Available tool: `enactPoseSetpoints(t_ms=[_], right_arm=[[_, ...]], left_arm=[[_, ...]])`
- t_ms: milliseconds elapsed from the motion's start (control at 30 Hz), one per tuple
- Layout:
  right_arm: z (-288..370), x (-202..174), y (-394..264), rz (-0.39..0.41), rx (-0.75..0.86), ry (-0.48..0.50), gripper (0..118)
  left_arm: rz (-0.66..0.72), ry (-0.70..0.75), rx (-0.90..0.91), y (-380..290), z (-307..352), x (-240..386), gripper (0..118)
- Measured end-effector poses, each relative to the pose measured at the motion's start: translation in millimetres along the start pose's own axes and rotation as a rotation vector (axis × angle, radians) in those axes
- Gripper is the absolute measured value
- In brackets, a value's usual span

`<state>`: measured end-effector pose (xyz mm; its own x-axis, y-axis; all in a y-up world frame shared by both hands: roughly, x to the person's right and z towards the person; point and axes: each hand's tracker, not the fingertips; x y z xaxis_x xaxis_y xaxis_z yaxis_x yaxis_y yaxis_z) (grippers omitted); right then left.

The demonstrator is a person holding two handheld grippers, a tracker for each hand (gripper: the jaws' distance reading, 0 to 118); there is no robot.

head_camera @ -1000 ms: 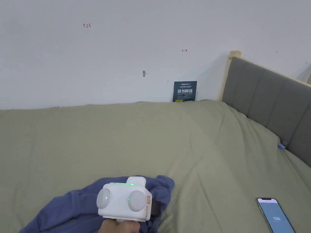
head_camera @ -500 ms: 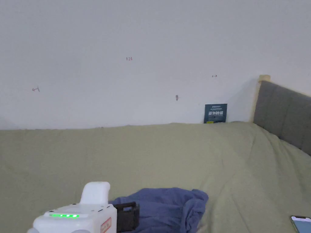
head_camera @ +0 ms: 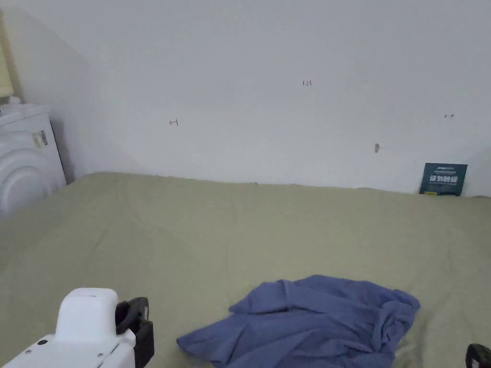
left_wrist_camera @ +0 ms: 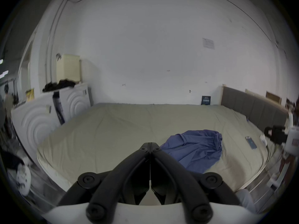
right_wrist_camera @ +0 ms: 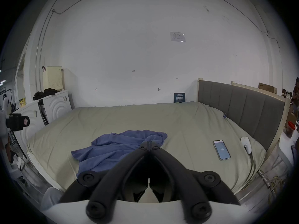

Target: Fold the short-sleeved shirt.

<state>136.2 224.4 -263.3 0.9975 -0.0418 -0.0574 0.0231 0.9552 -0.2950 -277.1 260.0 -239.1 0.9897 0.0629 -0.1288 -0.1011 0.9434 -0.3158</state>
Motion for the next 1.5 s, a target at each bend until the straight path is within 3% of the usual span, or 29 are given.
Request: enactPoseSetpoints(t_ms=[133,500,900,1033,1067,1100,1133,1300,1400,1433,1467,1500], right_arm=[[3.4,-5.8,0.9,0.021,0.007,0.0,0],[-7.3,-11.9,4.5,0.021,-0.011,0.002,0],[-70.2,-23.7,-14.9,-0.012,-0.11,-0.004,0],[-90.7,-20.4,-26.8,-0.004,-0.167,-0.018,0],[-94.6,-19.7,-29.2,-0.004,-0.174,-0.023,0],[-97.9,-17.4,-32.1,-0.01,-0.182,-0.017,0],[-101.1,-16.0,-34.1,-0.02,-0.195,-0.017,0],[-107.1,-12.8,-42.8,-0.023,-0.228,-0.014,0],[-105.4,-11.3,-44.6,-0.022,-0.242,-0.01,0],[-104.5,-10.2,-45.0,-0.025,-0.243,-0.009,0],[-104.1,-9.2,-45.4,-0.027,-0.243,-0.006,0],[-103.2,-8.9,-46.0,-0.028,-0.247,-0.002,0]], left_arm=[[0.035,0.014,-0.009,-5.7,0.3,-12.0,0],[-0.029,-0.026,-0.078,-3.5,-45.0,-24.1,0],[0.036,-0.103,-0.447,-51.2,-234.0,-38.5,2],[-0.022,-0.115,-0.634,-64.9,-294.7,-32.7,33],[-0.022,-0.127,-0.673,-68.8,-305.8,-30.6,80],[-0.034,-0.13,-0.746,-74.7,-318.6,-27.4,110],[-0.041,-0.113,-0.797,-77.9,-327.1,-24.9,116],[-0.119,-0.06,-0.788,-92.2,-354.7,-5.1,113],[-0.14,-0.051,-0.806,-97.5,-352.7,2.3,103],[-0.138,-0.049,-0.802,-93.1,-348.0,2.9,93],[-0.127,-0.054,-0.794,-88.9,-343.9,3.6,67],[-0.124,-0.057,-0.768,-84.4,-338.6,3.7,28]])
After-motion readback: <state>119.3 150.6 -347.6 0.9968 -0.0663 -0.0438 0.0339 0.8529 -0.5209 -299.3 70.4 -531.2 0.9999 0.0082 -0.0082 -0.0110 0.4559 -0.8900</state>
